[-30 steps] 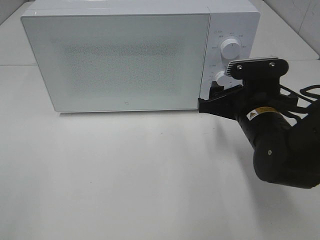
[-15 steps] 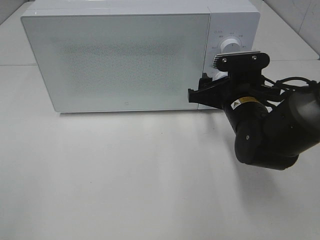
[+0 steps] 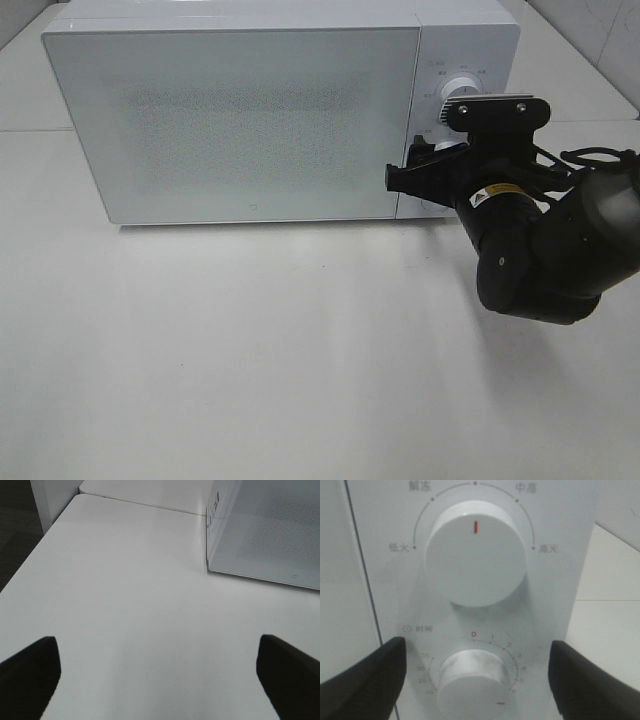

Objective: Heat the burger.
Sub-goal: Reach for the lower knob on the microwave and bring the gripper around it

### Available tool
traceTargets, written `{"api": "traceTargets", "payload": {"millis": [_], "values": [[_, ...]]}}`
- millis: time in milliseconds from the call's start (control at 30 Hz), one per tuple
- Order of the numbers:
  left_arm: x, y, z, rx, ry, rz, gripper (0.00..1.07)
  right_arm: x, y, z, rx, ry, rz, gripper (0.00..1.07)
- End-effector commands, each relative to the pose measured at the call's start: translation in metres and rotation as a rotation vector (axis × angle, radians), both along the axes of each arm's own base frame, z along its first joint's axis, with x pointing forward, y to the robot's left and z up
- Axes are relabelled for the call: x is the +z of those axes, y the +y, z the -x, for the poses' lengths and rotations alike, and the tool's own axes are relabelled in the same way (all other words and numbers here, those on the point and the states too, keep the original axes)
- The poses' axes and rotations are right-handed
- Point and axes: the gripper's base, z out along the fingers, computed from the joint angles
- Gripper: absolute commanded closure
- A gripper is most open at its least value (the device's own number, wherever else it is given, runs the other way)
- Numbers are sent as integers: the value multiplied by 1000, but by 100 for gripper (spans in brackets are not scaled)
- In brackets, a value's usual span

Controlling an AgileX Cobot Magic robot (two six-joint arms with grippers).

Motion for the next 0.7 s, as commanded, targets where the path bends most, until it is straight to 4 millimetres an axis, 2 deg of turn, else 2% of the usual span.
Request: {"api": "traceTargets", "payload": {"millis": [33,400,533,700], "values": [[1,-1,3,-3,-23,2,6,0,1,-5,-1,-58,8,31],[1,-1,3,-3,-23,2,6,-3,2,-7,-8,-71,12,32],[1,-1,3,-3,-23,2,6,-5,2,-7,-6,-58,15,34],[1,-1,3,-3,-23,2,6,-5,2,-7,-2,-59,16,43]]}}
